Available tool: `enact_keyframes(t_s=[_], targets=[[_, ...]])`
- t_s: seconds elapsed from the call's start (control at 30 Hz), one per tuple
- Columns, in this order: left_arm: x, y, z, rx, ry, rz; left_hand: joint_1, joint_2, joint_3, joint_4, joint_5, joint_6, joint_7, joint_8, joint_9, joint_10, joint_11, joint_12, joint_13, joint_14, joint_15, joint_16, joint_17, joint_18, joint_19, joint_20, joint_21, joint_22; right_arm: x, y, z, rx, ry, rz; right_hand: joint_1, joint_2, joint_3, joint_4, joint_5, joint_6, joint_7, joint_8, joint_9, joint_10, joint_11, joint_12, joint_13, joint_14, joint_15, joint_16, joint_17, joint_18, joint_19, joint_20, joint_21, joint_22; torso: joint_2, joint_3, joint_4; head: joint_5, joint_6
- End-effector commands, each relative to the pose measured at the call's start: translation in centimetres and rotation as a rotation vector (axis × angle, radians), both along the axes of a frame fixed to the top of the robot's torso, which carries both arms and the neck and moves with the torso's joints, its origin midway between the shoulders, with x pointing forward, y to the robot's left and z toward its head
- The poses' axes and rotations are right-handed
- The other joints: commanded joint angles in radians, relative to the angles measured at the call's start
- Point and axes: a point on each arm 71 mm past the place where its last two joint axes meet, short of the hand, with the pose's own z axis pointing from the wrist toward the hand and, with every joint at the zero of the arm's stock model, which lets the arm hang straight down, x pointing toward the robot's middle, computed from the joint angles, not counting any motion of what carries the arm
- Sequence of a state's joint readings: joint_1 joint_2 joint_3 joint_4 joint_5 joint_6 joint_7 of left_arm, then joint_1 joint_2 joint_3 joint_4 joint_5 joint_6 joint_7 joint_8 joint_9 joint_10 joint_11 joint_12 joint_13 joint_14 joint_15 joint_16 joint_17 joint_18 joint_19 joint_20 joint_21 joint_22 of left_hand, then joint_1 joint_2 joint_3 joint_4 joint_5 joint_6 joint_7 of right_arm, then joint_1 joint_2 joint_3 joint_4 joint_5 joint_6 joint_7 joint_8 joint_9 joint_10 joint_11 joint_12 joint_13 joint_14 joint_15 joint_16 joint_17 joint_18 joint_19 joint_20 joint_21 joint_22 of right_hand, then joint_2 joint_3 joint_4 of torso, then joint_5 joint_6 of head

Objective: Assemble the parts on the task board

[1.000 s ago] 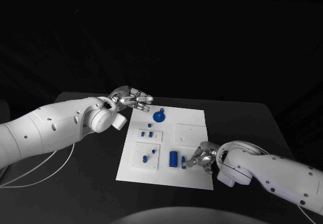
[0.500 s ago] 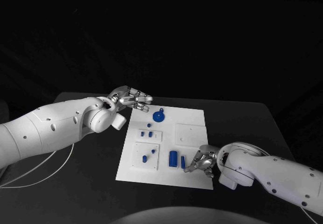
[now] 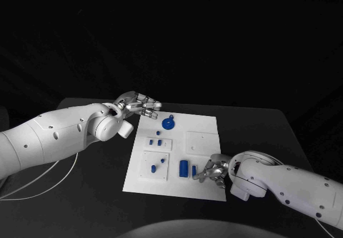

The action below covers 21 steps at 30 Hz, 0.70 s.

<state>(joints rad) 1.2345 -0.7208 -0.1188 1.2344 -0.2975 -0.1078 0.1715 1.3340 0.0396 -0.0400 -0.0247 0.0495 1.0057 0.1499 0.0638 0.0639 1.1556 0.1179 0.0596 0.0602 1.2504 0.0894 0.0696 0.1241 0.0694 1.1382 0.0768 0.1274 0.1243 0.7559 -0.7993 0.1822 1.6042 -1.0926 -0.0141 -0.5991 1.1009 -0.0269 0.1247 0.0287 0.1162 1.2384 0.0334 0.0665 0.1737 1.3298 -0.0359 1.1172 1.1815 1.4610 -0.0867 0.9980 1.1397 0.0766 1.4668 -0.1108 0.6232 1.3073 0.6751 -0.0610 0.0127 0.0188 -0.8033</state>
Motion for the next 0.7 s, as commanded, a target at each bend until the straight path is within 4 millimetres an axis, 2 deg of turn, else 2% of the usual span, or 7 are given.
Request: enact_keyframes(t_s=[0.03,0.17,0.33,0.4,0.43,0.5,0.7], targets=[[-0.1,-0.2,0.0,-0.004,-0.001,-0.017,-0.008,-0.001,0.002,0.005,0.001,-0.006,-0.002,0.001,0.000,-0.006,0.002,0.000,0.000,-0.007,0.003,-0.002,0.001,-0.006,-0.007,-0.001,-0.005,0.002,0.1,-0.1,-0.2,-0.010,0.004,-0.014,-0.003,0.006,0.001,-0.007,0.005,0.005,0.000,-0.003,-0.001,-0.001,-0.008,0.000,0.001,-0.001,-0.006,0.000,0.001,-0.015,0.050,-0.004,0.000,0.022,0.000,0.0004,0.0000,0.001,-0.002],[-0.1,-0.2,0.0,-0.003,0.000,-0.017,-0.008,-0.001,0.002,0.005,0.001,-0.006,-0.002,0.001,0.000,-0.006,0.002,0.000,0.000,-0.007,0.003,-0.002,0.001,-0.006,-0.007,-0.001,-0.005,0.002,0.3,-0.1,-0.6,-0.023,0.016,-0.013,0.009,0.011,0.013,-0.025,0.032,0.005,-0.002,-0.003,-0.001,0.000,-0.009,0.001,0.002,0.000,-0.007,0.002,0.001,-0.016,0.050,-0.005,0.001,0.022,0.000,0.0004,-0.0005,0.003,-0.001],[0.0,0.0,0.0,-0.001,0.001,-0.013,-0.008,-0.001,0.002,0.005,0.001,-0.006,-0.002,0.001,0.000,-0.006,0.002,0.000,0.000,-0.007,0.003,-0.002,0.001,-0.006,-0.007,-0.001,-0.005,0.002,0.4,0.1,-1.0,-0.045,0.031,0.005,0.021,-0.007,0.078,-0.095,0.047,0.009,-0.004,-0.003,-0.005,-0.001,-0.010,-0.001,0.002,-0.001,-0.007,0.001,0.000,-0.019,0.049,-0.005,-0.002,0.021,0.000,0.0008,-0.0004,0.002,0.000],[0.0,0.0,0.0,0.000,0.001,-0.012,-0.008,-0.001,0.002,0.005,0.001,-0.006,-0.002,0.001,0.000,-0.006,0.002,0.000,0.000,-0.007,0.003,-0.002,0.001,-0.006,-0.007,-0.001,-0.005,0.002,0.5,0.1,-1.2,-0.047,0.032,0.004,0.022,-0.007,0.079,-0.097,0.048,0.009,-0.005,-0.003,-0.005,-0.001,-0.010,-0.001,0.003,-0.001,-0.007,0.001,0.000,-0.019,0.049,-0.005,-0.001,0.021,0.000,0.0011,-0.0003,0.002,0.001],[0.0,0.0,0.0,0.000,0.001,-0.012,-0.008,-0.001,0.002,0.005,0.001,-0.006,-0.002,0.001,0.000,-0.006,0.002,0.000,0.000,-0.007,0.003,-0.002,0.001,-0.006,-0.007,-0.001,-0.005,0.002,0.5,0.1,-1.2,-0.048,0.031,0.001,0.011,-0.002,0.087,-0.106,0.048,0.009,-0.005,-0.003,-0.006,-0.001,-0.010,-0.001,0.003,0.000,-0.007,0.002,0.000,-0.019,0.049,-0.005,-0.001,0.022,0.000,0.0010,-0.0009,0.003,0.000],[0.0,0.0,0.0,0.000,0.001,-0.013,-0.008,-0.001,0.002,0.005,0.001,-0.006,-0.002,0.001,0.000,-0.006,0.002,0.000,0.000,-0.007,0.003,-0.002,0.001,-0.006,-0.007,-0.001,-0.005,0.002,0.5,0.2,-1.3,-0.048,0.028,-0.005,-0.002,0.009,0.089,-0.096,0.049,0.008,-0.005,-0.003,-0.006,0.000,-0.010,0.000,0.004,0.000,-0.007,0.003,0.001,-0.019,0.049,-0.006,-0.002,0.021,0.000,0.0009,-0.0009,0.004,0.001],[0.0,-0.1,0.0,0.000,0.001,-0.014,-0.008,-0.001,0.002,0.005,0.001,-0.006,-0.002,0.001,0.000,-0.006,0.002,0.000,0.000,-0.007,0.003,-0.002,0.001,-0.006,-0.007,-0.001,-0.005,0.002,0.6,0.2,-1.4,-0.042,0.019,-0.011,-0.021,0.010,0.099,-0.095,0.045,0.009,-0.005,-0.003,-0.005,0.002,-0.011,0.001,0.005,-0.001,-0.008,0.001,-0.001,-0.019,0.050,-0.006,0.000,0.022,0.000,0.0007,-0.0009,0.002,0.003]])
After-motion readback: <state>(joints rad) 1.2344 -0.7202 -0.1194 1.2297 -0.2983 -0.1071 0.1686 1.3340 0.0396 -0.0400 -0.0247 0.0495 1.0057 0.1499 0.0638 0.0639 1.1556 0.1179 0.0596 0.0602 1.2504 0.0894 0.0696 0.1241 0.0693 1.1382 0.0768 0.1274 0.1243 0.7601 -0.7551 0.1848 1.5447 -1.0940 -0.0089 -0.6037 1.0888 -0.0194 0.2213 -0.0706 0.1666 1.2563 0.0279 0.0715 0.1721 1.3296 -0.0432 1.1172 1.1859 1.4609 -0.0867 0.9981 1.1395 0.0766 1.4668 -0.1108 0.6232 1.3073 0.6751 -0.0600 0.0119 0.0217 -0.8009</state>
